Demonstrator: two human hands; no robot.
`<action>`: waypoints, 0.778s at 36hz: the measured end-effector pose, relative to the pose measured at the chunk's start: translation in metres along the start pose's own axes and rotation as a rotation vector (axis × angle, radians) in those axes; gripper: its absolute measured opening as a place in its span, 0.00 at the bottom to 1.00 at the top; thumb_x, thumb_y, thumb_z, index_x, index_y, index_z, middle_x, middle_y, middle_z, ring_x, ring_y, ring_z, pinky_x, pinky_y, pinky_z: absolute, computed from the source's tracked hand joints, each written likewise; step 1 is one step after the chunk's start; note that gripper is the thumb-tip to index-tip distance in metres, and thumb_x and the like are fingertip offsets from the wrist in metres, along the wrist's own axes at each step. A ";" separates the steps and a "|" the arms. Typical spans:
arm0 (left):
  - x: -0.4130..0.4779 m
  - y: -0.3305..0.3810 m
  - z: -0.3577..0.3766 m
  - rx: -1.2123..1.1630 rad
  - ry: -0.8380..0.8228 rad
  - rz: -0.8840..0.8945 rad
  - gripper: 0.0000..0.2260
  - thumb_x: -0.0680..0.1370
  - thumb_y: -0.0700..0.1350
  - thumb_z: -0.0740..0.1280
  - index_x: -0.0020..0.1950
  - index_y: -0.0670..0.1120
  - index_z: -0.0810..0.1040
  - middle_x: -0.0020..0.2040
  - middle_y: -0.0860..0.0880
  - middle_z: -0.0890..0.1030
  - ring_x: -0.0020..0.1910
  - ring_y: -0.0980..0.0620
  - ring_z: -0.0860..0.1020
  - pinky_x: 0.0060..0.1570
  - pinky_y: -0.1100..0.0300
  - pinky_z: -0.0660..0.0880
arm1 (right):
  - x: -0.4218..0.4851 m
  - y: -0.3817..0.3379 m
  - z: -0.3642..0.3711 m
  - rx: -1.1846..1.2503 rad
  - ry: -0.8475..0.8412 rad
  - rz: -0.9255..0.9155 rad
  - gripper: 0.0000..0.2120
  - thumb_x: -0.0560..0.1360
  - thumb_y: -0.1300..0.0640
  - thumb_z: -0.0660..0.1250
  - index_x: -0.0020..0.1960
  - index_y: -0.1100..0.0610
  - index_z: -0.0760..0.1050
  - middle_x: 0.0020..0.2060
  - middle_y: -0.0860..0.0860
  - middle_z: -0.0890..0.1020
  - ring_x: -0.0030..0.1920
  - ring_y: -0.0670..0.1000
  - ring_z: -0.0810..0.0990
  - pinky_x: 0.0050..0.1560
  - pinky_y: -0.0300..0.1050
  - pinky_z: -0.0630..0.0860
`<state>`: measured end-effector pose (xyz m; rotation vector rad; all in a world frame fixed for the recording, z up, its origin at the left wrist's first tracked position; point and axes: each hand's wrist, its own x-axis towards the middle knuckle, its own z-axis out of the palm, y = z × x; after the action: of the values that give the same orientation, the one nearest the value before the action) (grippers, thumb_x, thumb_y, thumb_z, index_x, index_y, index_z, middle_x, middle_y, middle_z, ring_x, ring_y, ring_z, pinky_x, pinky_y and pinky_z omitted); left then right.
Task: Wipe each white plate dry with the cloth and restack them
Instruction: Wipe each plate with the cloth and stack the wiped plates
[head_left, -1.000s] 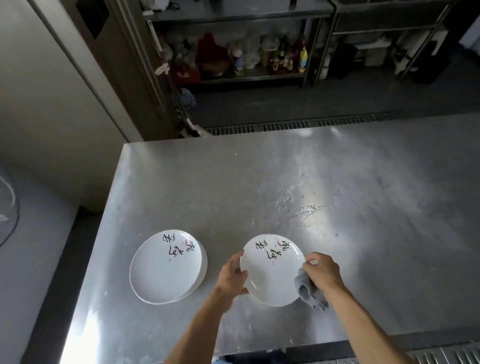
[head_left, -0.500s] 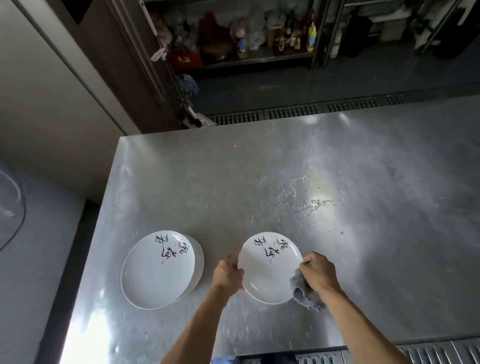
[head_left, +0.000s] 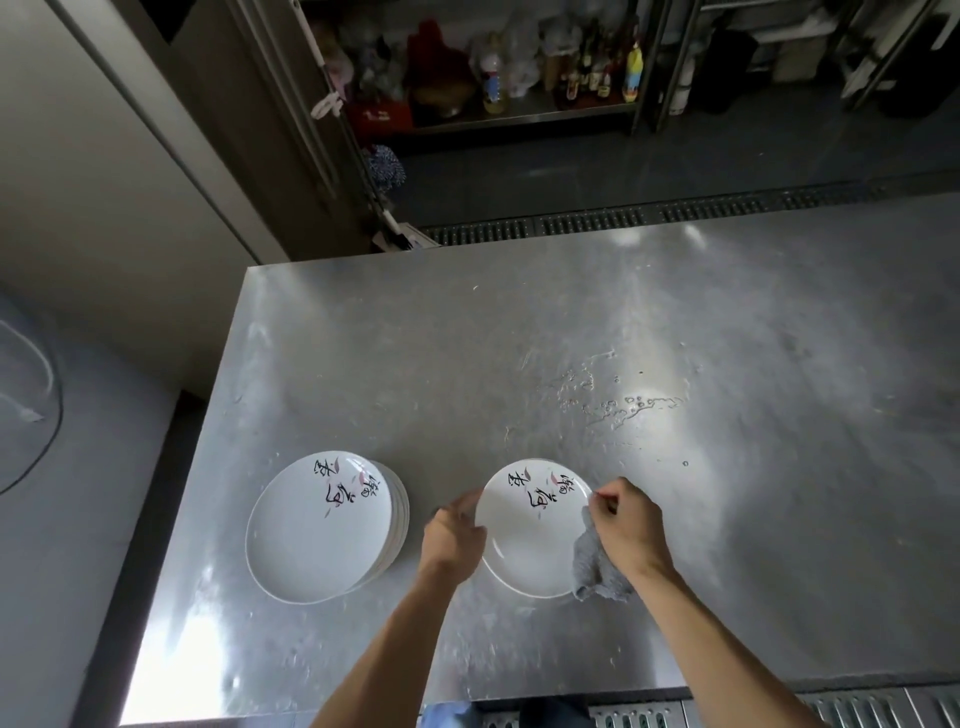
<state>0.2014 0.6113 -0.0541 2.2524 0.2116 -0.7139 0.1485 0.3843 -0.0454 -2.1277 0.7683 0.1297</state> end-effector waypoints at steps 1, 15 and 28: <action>-0.002 0.002 -0.002 0.051 0.006 0.034 0.23 0.76 0.36 0.66 0.66 0.55 0.83 0.47 0.43 0.84 0.52 0.40 0.81 0.52 0.58 0.78 | -0.001 -0.006 0.001 0.033 0.002 -0.047 0.03 0.77 0.61 0.70 0.45 0.56 0.78 0.40 0.49 0.83 0.42 0.49 0.80 0.40 0.29 0.70; -0.075 0.035 -0.114 -0.693 -0.083 0.278 0.08 0.83 0.45 0.71 0.58 0.42 0.84 0.47 0.44 0.87 0.44 0.46 0.84 0.50 0.52 0.80 | -0.042 -0.163 0.052 0.456 -0.203 -0.455 0.10 0.74 0.53 0.76 0.52 0.44 0.78 0.46 0.44 0.81 0.49 0.43 0.81 0.50 0.29 0.72; -0.119 -0.047 -0.224 -1.056 0.151 0.232 0.24 0.74 0.42 0.70 0.70 0.53 0.79 0.64 0.43 0.84 0.63 0.40 0.83 0.63 0.47 0.80 | -0.095 -0.258 0.095 0.463 -0.972 -0.446 0.20 0.73 0.50 0.74 0.62 0.57 0.79 0.54 0.55 0.86 0.57 0.55 0.84 0.58 0.45 0.77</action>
<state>0.1821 0.8103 0.1087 1.2772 0.3028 -0.1988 0.2339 0.6177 0.1056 -1.4708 -0.2366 0.6192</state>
